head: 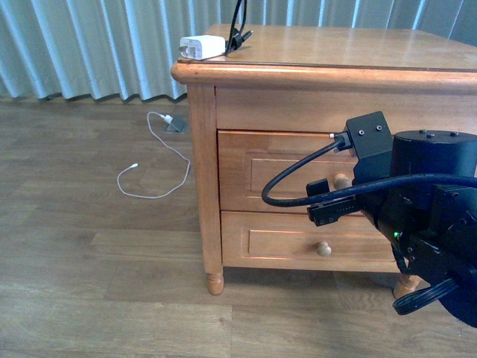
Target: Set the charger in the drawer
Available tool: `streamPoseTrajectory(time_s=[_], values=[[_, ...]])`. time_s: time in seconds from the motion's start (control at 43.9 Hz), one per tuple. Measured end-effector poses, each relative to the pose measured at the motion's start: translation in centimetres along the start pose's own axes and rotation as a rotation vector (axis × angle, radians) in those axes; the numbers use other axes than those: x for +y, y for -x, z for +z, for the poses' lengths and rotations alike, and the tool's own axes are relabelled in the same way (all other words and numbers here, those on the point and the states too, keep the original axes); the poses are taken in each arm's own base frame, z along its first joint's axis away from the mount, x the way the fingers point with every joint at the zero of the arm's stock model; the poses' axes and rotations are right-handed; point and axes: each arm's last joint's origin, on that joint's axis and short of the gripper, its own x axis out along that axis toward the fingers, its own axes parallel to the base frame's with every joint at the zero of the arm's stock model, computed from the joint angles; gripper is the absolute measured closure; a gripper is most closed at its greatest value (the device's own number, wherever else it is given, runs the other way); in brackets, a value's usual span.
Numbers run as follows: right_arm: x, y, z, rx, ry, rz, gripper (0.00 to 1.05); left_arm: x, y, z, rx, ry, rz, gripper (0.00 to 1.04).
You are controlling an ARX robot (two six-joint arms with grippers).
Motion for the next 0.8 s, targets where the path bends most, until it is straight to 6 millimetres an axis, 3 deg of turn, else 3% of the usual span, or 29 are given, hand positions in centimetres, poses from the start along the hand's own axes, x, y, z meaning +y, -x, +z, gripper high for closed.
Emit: streamPoseTrajectory(time_s=[0.25, 0.796], values=[[0.4, -0.4, -0.6, 0.006, -0.022, -0.020, 0.08, 0.0, 0.0, 0.0, 0.000, 0.000, 0.000, 0.06], [1.7, -0.3, 0.3, -0.028, -0.035, -0.016, 0.08, 0.0, 0.0, 0.0, 0.000, 0.000, 0.000, 0.06]])
